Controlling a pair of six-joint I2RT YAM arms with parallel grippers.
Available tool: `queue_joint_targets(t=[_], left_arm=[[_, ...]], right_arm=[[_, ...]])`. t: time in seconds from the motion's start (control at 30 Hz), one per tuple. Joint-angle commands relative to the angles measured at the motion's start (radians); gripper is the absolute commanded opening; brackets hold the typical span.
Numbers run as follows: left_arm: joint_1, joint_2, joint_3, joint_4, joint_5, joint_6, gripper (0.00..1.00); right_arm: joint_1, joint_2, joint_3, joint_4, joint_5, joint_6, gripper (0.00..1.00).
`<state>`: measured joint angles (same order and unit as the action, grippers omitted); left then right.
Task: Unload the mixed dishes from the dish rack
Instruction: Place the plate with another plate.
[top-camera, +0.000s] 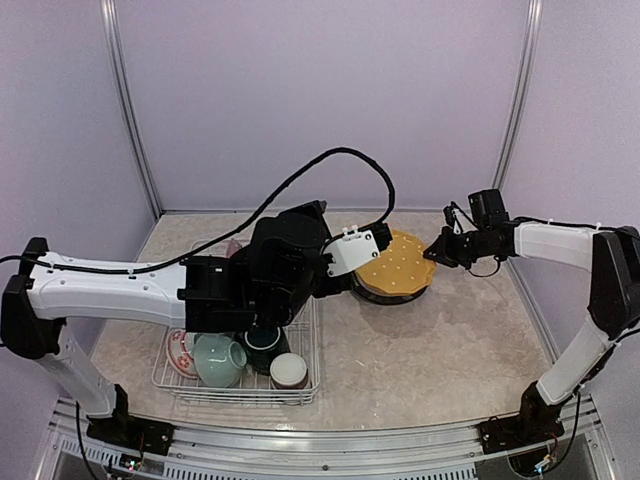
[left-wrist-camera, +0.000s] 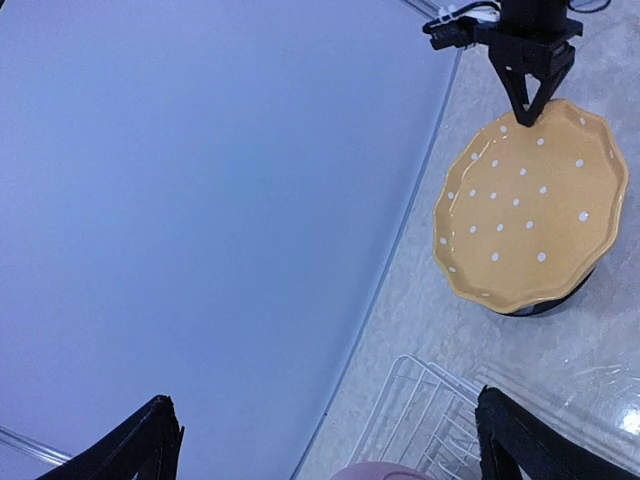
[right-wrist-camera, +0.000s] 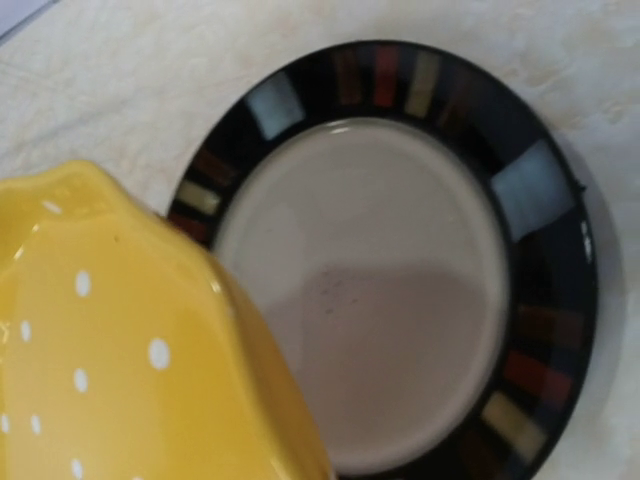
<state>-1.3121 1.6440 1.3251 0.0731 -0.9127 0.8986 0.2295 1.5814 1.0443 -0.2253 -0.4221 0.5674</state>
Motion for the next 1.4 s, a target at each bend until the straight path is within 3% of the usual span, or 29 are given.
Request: queue_joint_targets(t=[0.0, 0.37, 0.7, 0.97, 1.37], left_arm=[[0.034, -0.078, 0.078, -0.300, 0.060, -0.329, 0.99], [0.140, -0.237, 0.112, -0.577, 0.221, -0.753, 0.99], [0.220, -0.354, 0.076, -0.677, 0.324, -0.992, 0.99], [0.294, -0.465, 0.023, -0.677, 0.450, -1.132, 0.99], [0.305, -0.467, 0.010, -0.674, 0.461, -1.169, 0.99]], right_arm=[[-0.003, 0.043, 0.079, 0.111, -0.009, -0.007, 0.00], [-0.005, 0.150, 0.128, 0.171, 0.052, -0.046, 0.00], [-0.013, 0.263, 0.183, 0.208, 0.061, -0.062, 0.00], [-0.023, 0.307, 0.193, 0.222, 0.060, -0.064, 0.00], [-0.032, 0.336, 0.178, 0.264, 0.074, -0.076, 0.00]])
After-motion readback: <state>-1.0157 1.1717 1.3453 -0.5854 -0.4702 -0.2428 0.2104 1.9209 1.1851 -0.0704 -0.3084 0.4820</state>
